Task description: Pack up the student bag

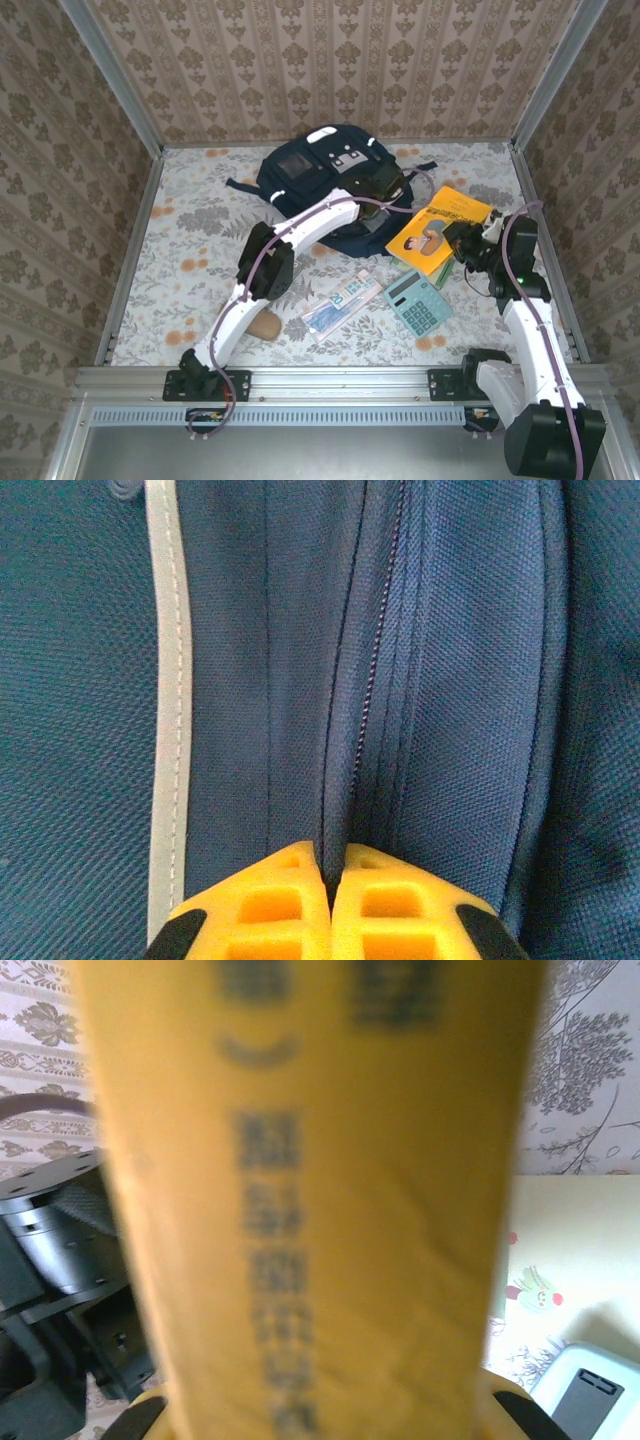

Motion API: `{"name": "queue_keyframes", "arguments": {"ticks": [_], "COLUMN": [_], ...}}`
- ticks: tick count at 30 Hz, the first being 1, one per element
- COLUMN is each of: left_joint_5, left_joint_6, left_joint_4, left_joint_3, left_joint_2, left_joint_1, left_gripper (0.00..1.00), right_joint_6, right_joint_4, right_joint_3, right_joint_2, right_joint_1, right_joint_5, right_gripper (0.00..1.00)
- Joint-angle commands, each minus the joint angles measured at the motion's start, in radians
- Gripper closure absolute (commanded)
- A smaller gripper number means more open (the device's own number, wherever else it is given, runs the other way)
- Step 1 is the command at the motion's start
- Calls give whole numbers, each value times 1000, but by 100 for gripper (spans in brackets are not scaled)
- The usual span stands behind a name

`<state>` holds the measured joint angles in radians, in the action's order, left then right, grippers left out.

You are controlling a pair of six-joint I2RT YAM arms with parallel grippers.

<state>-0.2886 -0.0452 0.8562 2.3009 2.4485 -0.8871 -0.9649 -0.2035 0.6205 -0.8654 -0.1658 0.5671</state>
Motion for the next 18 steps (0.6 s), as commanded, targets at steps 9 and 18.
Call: {"name": "queue_keyframes", "arguments": {"ticks": [9, 18], "left_joint_5": [69, 203], "left_joint_6": [146, 214], "left_joint_4": [3, -6], "left_joint_3": [42, 37], "left_joint_2": [-309, -348], "left_joint_1": [137, 176], "left_gripper": [100, 100], "right_joint_6": [-107, -249], "right_joint_4": [356, 688], "right_joint_3": [7, 109], "right_joint_2": [-182, -507], "right_joint_1": [135, 310], "right_joint_5": [58, -19], "right_gripper": [100, 100]}}
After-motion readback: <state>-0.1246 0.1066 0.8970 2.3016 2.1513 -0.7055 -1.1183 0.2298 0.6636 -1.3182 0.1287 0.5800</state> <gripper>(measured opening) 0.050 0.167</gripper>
